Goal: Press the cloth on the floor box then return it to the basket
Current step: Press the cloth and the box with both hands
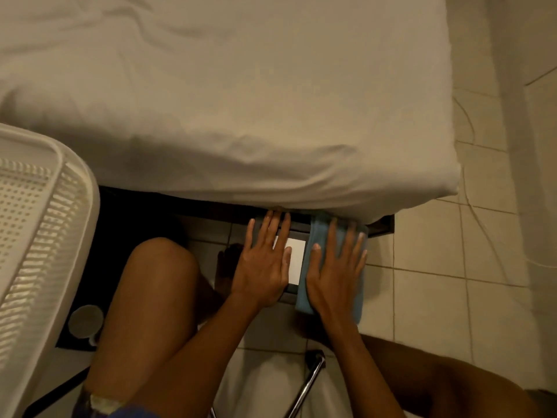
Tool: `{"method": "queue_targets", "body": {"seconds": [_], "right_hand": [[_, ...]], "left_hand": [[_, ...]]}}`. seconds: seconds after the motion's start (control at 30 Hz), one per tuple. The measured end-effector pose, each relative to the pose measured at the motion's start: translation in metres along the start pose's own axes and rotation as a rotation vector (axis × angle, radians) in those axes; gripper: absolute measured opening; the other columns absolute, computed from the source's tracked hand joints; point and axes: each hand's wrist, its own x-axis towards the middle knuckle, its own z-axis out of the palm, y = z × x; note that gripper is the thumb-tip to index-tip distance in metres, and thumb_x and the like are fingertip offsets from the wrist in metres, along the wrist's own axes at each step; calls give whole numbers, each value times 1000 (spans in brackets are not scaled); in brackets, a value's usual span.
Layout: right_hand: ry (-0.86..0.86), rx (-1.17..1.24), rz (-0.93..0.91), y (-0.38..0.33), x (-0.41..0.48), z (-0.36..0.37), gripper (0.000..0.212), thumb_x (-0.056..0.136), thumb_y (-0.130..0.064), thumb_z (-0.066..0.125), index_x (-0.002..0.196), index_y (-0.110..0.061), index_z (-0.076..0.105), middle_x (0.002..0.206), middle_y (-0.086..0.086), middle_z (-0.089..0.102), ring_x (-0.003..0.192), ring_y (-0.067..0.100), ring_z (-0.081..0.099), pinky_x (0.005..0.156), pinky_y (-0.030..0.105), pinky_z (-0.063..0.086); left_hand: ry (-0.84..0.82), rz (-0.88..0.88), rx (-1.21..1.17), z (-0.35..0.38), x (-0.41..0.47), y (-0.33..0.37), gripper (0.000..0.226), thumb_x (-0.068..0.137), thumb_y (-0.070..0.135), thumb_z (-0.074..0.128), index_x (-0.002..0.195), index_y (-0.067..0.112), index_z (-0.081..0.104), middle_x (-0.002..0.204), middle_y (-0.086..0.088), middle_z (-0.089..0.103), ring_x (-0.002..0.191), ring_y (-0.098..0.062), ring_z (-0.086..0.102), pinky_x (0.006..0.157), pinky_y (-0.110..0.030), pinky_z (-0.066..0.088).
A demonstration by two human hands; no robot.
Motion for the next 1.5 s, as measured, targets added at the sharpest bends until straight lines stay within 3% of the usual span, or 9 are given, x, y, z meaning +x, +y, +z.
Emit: {"method": "queue_targets", "body": {"seconds": [0.1, 0.3, 0.47, 0.67, 0.83, 1.03, 1.2, 1.4, 1.5], "right_hand": [[20, 21, 47, 2, 25, -3, 64, 100, -55, 11, 159, -29, 8, 167, 9, 2, 154, 25, -8, 124, 50, -2], [0, 45, 56, 6, -19, 1, 65, 99, -56, 10, 159, -30, 1, 167, 6, -7, 154, 25, -8, 123, 49, -4], [21, 91, 150, 10, 30, -10, 61, 101, -53, 13, 158, -32, 7, 167, 8, 0, 154, 25, -7, 124, 52, 0], [17, 51, 51, 11, -23, -9, 67, 98, -59, 8, 159, -30, 5, 167, 5, -3, 153, 25, -8, 122, 48, -6], [6, 96, 142, 21, 20, -7, 65, 100, -55, 13, 158, -27, 10, 167, 8, 3, 154, 25, -6, 124, 52, 0], [42, 107, 73, 15, -33, 0, 66, 100, -52, 17, 159, -25, 5, 166, 5, -1, 154, 24, -4, 123, 51, 2], [38, 111, 128, 8, 16, -7, 67, 98, -55, 11, 158, -25, 11, 167, 8, 2, 153, 25, -6, 124, 53, 6], [8, 91, -22, 13, -31, 0, 67, 100, -57, 15, 159, -26, 4, 167, 2, -5, 154, 21, -8, 124, 49, 4], [30, 119, 55, 16, -4, -1, 65, 100, -55, 19, 158, -31, 3, 167, 2, -5, 154, 21, -9, 125, 50, 8]], "left_hand": [[9, 5, 16, 0, 0, 0, 62, 103, 37, 20, 157, 13, 1, 166, -9, 3, 154, -21, 0, 125, -49, 7], [23, 3, 1, -3, -1, 1, 62, 103, 35, 22, 157, 12, 5, 166, -10, 5, 154, -22, 4, 124, -50, 8], [-7, 13, 16, -3, 2, 0, 63, 103, 36, 21, 157, 13, -1, 166, -10, -3, 154, -22, -2, 124, -52, 4], [-9, 10, 11, -2, 1, 0, 63, 103, 36, 20, 157, 13, 0, 166, -10, -1, 154, -23, -1, 124, -53, 7], [7, 10, 11, -2, 3, 2, 62, 103, 35, 23, 157, 12, 4, 166, -11, 3, 154, -23, 4, 124, -50, 7], [5, 5, 10, -3, -1, 1, 62, 103, 36, 23, 157, 12, 4, 166, -11, 6, 154, -23, 5, 123, -50, 5], [-6, 13, 29, 1, 3, 0, 64, 103, 38, 21, 157, 14, -4, 166, -9, -7, 154, -22, -5, 124, -49, 0], [-14, 12, 29, -1, 1, 0, 63, 103, 37, 18, 157, 14, -2, 166, -9, -3, 154, -22, -3, 124, -52, 8], [0, 11, 37, -1, 4, 2, 62, 103, 37, 19, 157, 15, 0, 166, -9, 1, 154, -22, 0, 124, -51, 7]]}}
